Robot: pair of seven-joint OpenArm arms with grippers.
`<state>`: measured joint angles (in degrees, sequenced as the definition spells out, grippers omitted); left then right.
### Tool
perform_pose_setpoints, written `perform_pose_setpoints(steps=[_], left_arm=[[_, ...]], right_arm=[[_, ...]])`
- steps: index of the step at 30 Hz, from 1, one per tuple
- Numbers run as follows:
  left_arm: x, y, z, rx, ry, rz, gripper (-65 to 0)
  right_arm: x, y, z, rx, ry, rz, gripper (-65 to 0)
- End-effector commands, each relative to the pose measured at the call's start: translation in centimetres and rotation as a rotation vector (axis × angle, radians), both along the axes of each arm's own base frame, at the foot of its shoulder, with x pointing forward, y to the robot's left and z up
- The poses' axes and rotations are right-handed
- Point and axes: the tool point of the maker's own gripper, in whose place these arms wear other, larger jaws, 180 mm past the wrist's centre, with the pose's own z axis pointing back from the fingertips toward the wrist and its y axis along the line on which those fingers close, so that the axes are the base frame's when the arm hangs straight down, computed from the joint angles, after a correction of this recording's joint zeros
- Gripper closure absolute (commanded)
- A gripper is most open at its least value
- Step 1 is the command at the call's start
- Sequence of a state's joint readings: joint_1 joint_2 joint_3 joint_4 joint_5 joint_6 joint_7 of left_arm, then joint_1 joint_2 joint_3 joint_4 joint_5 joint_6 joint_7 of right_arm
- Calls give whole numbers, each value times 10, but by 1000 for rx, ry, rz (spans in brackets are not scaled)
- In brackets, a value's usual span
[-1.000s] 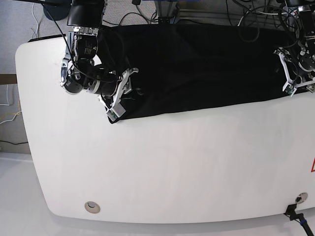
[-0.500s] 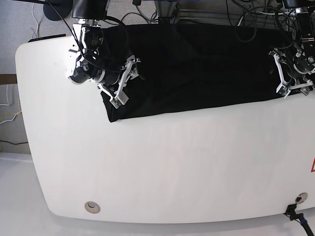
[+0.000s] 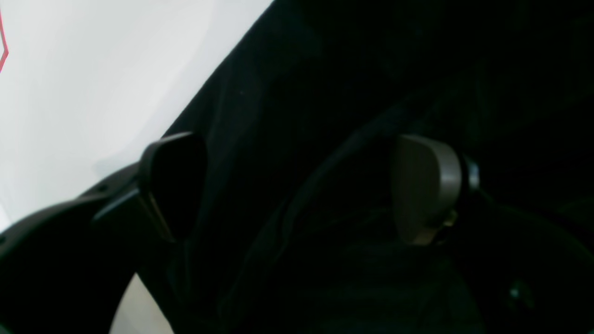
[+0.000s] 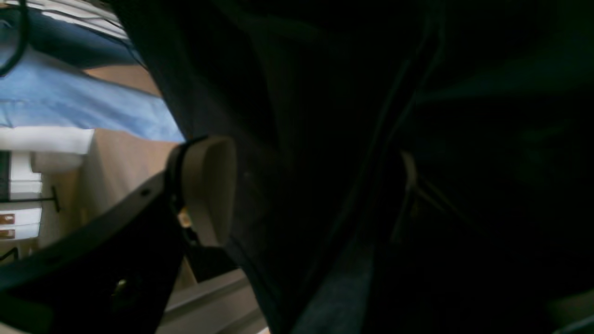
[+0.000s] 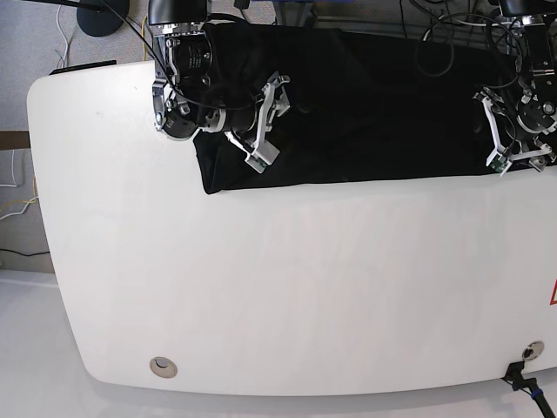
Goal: Fold the T-shirt properly
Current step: 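Lay the folded hem down near the collar with both grippers, then release the hem and pull the folded shirt back with both grippers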
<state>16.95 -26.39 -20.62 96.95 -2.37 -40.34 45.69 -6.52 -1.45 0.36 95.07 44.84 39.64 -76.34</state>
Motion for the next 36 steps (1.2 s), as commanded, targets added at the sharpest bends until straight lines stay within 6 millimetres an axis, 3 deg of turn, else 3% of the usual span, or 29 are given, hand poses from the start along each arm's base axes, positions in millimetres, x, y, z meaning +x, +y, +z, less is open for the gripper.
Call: perform_pose_setpoints(steps=[1,2,6,7,9,12,14,18,23,30,33,36], left_arm=[[4,10,5,18,-11,9,-585],[2,11,3,16,-4,13,-585],[6,12,4,16,-10,17,-585],[6,12,4,16,-10,17,-585],[6,12,4,16,-10,17,-585],[6,12,5,16,-12,17,-585],[7,12,5,16,-13,16,-585],[7,13,5,19,-12,16,-585],[7,13,5,19,-12,16,-585],[7,12,6,19,-12,14,-585],[7,13,6,22,-11,14,-585],[7,14,6,22,-12,15,-585]], right_arm=[[10,1,15,48,-44,-4,-390],[9,2,17,62,-44,-3,-347],[7,2,22,93,-35,8,-52],[5,1,20,84,-29,16,-5],[8,-1,19,57,-27,43,-24],[18,1,16,82,1,42,-161],[11,-14,6,115,65,39,-216],[-25,-23,5,185,162,135,-177],[-54,-41,6,197,214,158,-171],[-73,-26,20,216,184,234,-153],[-80,-29,21,196,179,268,-151],[-60,-35,28,184,125,248,-151]])
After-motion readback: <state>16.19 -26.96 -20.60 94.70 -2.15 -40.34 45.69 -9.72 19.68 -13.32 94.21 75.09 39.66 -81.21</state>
